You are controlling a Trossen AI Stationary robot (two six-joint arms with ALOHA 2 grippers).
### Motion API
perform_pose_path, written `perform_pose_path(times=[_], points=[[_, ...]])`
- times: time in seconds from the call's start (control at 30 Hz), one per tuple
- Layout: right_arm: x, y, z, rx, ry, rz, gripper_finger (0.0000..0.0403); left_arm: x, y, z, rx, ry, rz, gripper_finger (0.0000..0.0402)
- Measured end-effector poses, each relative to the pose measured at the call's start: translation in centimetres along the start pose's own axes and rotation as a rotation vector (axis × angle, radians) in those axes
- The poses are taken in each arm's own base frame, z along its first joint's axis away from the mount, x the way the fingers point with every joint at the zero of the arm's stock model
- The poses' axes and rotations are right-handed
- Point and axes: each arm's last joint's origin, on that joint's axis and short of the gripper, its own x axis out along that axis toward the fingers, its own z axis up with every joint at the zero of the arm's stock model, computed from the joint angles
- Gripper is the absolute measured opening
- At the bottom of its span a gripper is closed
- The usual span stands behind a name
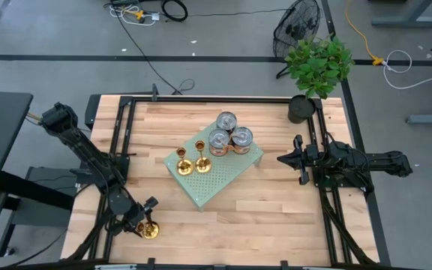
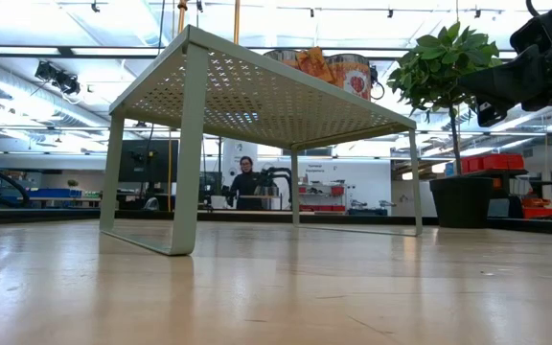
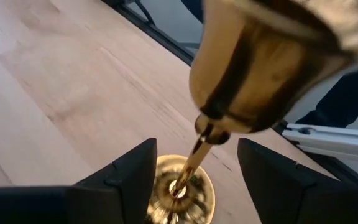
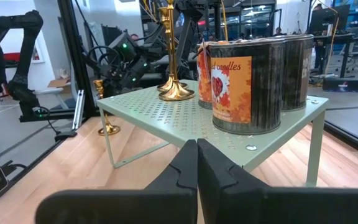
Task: Pick & Place candle stick holders
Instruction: Put the gold candle holder on the shelf
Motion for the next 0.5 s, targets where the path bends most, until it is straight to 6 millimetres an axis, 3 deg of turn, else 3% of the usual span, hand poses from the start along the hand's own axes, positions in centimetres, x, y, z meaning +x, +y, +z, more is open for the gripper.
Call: perform_pose_path(times=[0.5], points=[[0.00, 0.00, 0.00, 0.000, 0.000, 0.000, 0.0003, 0.00, -0.04, 0.23, 0.008, -0.024, -0.004, 0.0168]])
